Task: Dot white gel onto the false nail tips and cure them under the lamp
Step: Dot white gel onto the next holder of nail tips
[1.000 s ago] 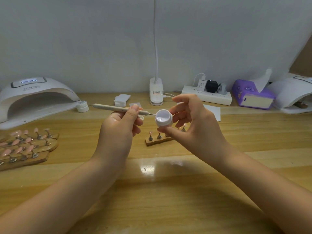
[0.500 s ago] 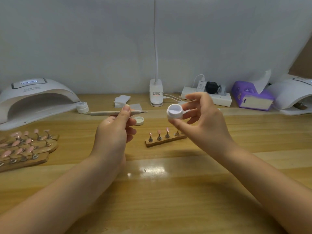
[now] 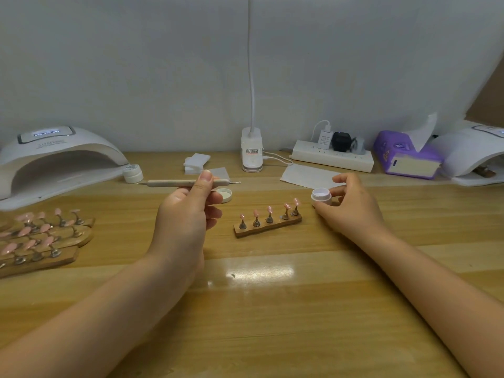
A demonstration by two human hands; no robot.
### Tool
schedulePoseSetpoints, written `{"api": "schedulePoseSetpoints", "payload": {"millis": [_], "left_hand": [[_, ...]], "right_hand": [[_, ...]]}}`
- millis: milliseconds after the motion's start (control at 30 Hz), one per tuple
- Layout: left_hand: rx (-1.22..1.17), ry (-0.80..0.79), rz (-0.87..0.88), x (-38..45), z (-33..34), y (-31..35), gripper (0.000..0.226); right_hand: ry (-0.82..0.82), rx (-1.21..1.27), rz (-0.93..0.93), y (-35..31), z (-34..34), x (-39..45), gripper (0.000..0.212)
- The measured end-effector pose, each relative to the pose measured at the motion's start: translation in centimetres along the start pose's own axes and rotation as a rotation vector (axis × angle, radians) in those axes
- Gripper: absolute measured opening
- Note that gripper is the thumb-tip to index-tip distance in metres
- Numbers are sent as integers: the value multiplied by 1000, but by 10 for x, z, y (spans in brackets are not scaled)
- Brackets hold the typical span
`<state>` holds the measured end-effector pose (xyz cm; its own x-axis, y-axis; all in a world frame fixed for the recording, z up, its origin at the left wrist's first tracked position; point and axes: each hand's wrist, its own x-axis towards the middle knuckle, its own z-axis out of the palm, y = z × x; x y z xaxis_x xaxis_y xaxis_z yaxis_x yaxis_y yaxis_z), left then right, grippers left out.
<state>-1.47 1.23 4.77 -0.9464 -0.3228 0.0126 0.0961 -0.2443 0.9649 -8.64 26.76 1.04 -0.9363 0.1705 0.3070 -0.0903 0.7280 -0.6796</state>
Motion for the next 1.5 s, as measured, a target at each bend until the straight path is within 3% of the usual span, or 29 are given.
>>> {"api": "schedulePoseSetpoints", "payload": {"millis": [233,400,467,500,600,667,867,1267,1500], "left_hand": [[5,-6,6,-1,0,0,23],[2,-2,8,0,0,-1,23],[2,-1,11,1,-1,-2,23],[3,2,11,1,0,-2,23],[5,11,16,1,1,-3,23],[5,12,18,2,1,-4,23],[10,11,21,1,1,-5,23],[19,19,17,1,2,-6,23],[72,6,103,-3,3,-6,24]], "right_hand": [[-42,-24,21,0,0,-1,65],[211,-96,-364,-36,-5,-19,29],[149,-17,-487,-55,-6,-32,10],[69,13,-505,-63,-4,-40,16],[-164,-51,-478,-78,11,-62,35],[-210,-216,-473,-79,21,-69,31],[-172,-333,-440,-78,33,-68,33],[-166,-338,-444,-76,42,-63,35],[-146,-151,-495,-78,37,-69,25]]}}
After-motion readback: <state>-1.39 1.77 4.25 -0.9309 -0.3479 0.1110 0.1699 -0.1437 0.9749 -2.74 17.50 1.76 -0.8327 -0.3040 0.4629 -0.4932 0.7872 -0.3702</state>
